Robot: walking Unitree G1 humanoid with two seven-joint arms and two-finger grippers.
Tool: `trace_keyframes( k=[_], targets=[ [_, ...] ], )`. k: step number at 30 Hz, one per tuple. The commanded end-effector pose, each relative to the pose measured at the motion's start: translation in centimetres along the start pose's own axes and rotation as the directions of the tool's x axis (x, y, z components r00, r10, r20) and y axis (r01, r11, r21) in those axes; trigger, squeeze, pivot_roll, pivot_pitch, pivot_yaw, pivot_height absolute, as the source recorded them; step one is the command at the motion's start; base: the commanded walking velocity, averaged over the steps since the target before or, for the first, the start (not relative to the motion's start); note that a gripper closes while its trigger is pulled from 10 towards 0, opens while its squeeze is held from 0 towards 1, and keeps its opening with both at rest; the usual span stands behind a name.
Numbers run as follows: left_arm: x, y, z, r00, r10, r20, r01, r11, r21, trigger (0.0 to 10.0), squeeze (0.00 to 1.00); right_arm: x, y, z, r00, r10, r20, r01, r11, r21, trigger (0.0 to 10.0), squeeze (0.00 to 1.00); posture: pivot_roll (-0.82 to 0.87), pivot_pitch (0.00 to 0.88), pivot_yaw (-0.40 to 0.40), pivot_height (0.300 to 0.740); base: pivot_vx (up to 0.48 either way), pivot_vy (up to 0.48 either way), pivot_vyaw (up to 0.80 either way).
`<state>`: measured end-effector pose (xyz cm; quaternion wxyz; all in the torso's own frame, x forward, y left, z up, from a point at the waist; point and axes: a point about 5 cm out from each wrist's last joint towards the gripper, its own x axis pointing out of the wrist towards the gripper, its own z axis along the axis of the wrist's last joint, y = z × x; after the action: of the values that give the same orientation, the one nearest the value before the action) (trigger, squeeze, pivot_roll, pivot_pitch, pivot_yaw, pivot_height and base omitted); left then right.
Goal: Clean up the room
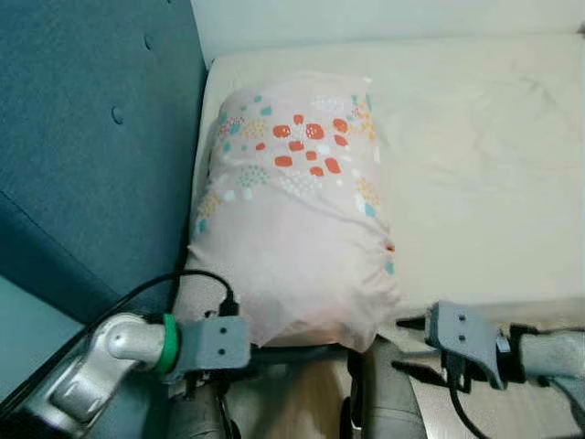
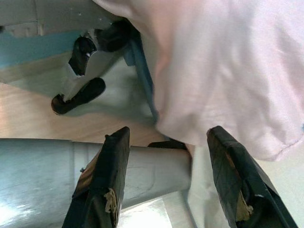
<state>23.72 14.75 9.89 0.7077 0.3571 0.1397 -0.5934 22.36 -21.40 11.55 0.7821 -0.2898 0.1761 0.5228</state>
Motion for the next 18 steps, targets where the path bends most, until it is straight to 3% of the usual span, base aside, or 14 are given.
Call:
trace_keyframes(
  k=[1,6,8,9,11,14,15,18],
  targets=[
    [0.4,-0.3,-0.5,1.000,-0.009,-0.027,0.009,1.000,0.009,10.0,0.00,0.6,0.5,-0.4,1.000,0.026,-0.002,-0.026,1.000,0.016,10.0,0.00,-0.05,0.069,0.081,0.570,0.000,0.000,0.00],
    [1.6,1.4,-0.4,0.997,0.068,-0.045,-0.067,0.997,0.038,10.0,0.00,2.7,-0.7,0.1,0.999,0.014,0.046,-0.015,0.999,0.033,10.0,0.00,-0.04,0.083,0.093,0.570,0.000,0.000,0.00],
    [2.7,3.4,-0.4,0.983,0.167,-0.070,-0.162,0.984,0.074,10.0,0.00,5.3,-1.8,0.6,0.994,-0.008,0.109,-0.002,0.995,0.095,10.0,0.00,-0.03,0.087,0.099,0.570,0.000,0.000,0.00],
    [2.7,3.4,-0.4,0.983,0.167,-0.070,-0.162,0.984,0.074,10.0,0.00,5.3,-1.8,0.6,0.994,-0.008,0.109,-0.002,0.995,0.095,10.0,0.00,-0.03,0.087,0.099,0.570,0.000,0.000,0.00],
    [3.8,5.3,-0.2,0.960,0.264,-0.093,-0.254,0.961,0.111,10.0,0.00,7.8,-3.0,0.5,0.988,-0.077,0.133,0.056,0.986,0.158,10.0,0.00,-0.02,0.085,0.101,0.570,0.000,0.000,0.00],
    [5.0,7.8,1.2,0.926,0.373,-0.051,-0.366,0.924,0.106,10.0,0.00,10.8,-6.1,0.6,0.938,-0.340,0.067,0.313,0.914,0.259,10.0,0.00,-0.02,0.085,0.109,0.570,0.000,0.000,0.00],
    [5.0,7.8,1.2,0.926,0.373,-0.051,-0.366,0.924,0.106,10.0,0.00,10.8,-6.1,0.6,0.938,-0.340,0.067,0.313,0.914,0.259,10.0,0.00,-0.02,0.085,0.109,0.570,0.000,0.000,0.00],
    [5.6,9.1,3.0,0.912,0.409,0.014,-0.409,0.907,0.103,10.0,0.00,10.7,-8.4,0.3,0.849,-0.525,-0.064,0.522,0.813,0.258,10.0,0.00,-0.01,0.082,0.111,0.570,0.000,0.000,0.00]
  ],
)
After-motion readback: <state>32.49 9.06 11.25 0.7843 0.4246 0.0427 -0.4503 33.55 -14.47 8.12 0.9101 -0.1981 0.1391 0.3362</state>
